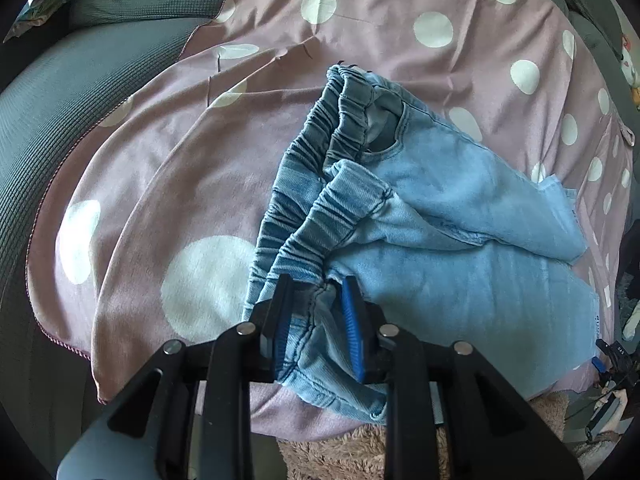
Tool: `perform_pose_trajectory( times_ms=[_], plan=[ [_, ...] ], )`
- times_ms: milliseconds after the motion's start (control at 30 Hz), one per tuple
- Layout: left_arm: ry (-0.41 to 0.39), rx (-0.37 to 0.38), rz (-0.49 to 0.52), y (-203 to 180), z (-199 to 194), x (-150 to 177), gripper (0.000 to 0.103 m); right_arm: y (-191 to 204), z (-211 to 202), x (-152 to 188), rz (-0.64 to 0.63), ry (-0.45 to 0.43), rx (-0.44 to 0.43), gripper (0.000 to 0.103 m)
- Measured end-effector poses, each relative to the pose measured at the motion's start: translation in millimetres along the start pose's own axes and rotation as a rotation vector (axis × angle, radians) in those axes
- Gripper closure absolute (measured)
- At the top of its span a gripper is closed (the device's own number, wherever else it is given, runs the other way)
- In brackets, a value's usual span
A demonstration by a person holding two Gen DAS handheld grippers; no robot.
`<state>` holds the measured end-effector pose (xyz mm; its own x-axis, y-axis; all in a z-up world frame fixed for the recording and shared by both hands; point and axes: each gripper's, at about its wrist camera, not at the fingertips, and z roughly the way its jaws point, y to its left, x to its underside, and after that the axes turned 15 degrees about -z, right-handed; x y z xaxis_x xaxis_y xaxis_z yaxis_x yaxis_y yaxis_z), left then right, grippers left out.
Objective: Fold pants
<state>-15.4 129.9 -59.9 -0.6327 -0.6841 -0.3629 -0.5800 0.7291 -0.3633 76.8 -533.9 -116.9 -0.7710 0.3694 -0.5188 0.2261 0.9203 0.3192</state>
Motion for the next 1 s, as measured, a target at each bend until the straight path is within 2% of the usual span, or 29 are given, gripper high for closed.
perform_pose_trajectory(
  times_ms=[67, 100, 133, 200, 233, 300, 367, 400, 433, 467, 533, 567, 700, 767, 833, 933, 1000],
  plan=[
    [0.008, -0.001, -0.022, 4, -2, -1, 0.075, 1, 0, 0, -0.007, -0.013, -0.005, 0.045],
    [0.007, 0.002, -0.033, 5, -3, -2, 0.067, 1, 0, 0, -0.004, -0.012, -0.002, 0.050],
    [0.006, 0.004, -0.042, 6, -4, -2, 0.052, 1, 1, -1, -0.003, -0.014, -0.001, 0.054],
    [0.004, -0.061, -0.047, 7, -6, -2, 0.031, 1, 1, -2, -0.001, -0.015, -0.014, 0.065],
    [0.001, -0.077, -0.041, 7, -5, -2, 0.032, 0, 2, -2, 0.000, -0.014, -0.020, 0.065],
    [0.018, -0.046, -0.047, 11, -2, -1, 0.033, 0, 1, -3, -0.005, -0.013, -0.012, 0.073],
    [0.083, 0.018, -0.091, 17, 7, 0, 0.047, 1, 3, -4, -0.006, -0.011, -0.016, 0.075],
    [0.099, 0.046, -0.109, 19, 10, 0, 0.050, 1, 3, -4, -0.008, -0.011, -0.018, 0.075],
    [0.088, 0.054, -0.119, 21, 13, 0, 0.058, 1, 4, -4, -0.010, -0.014, -0.019, 0.075],
    [0.084, 0.059, -0.127, 22, 14, -1, 0.060, 2, 4, -5, -0.007, -0.016, -0.025, 0.075],
    [0.090, 0.106, -0.175, 24, 12, -4, 0.066, 3, 5, -9, -0.008, -0.019, -0.016, 0.086],
    [0.091, 0.125, -0.186, 23, 9, -8, 0.067, 5, 7, -14, -0.010, -0.015, -0.014, 0.093],
    [-0.007, 0.158, -0.139, -1, -22, -33, 0.069, 21, -6, -47, -0.014, -0.074, -0.082, 0.095],
    [-0.052, 0.177, -0.134, -4, -38, -42, 0.069, 36, -34, -69, -0.042, -0.168, -0.102, 0.095],
    [-0.058, 0.171, -0.124, 0, -42, -41, 0.068, 44, -67, -80, -0.063, -0.267, -0.122, 0.095],
    [0.036, 0.124, -0.132, 18, -17, -27, 0.067, 36, -82, -71, -0.060, -0.314, -0.146, 0.097],
    [0.105, 0.092, -0.147, 31, 2, -14, 0.067, 25, -62, -51, -0.064, -0.245, -0.097, 0.098]
  ],
)
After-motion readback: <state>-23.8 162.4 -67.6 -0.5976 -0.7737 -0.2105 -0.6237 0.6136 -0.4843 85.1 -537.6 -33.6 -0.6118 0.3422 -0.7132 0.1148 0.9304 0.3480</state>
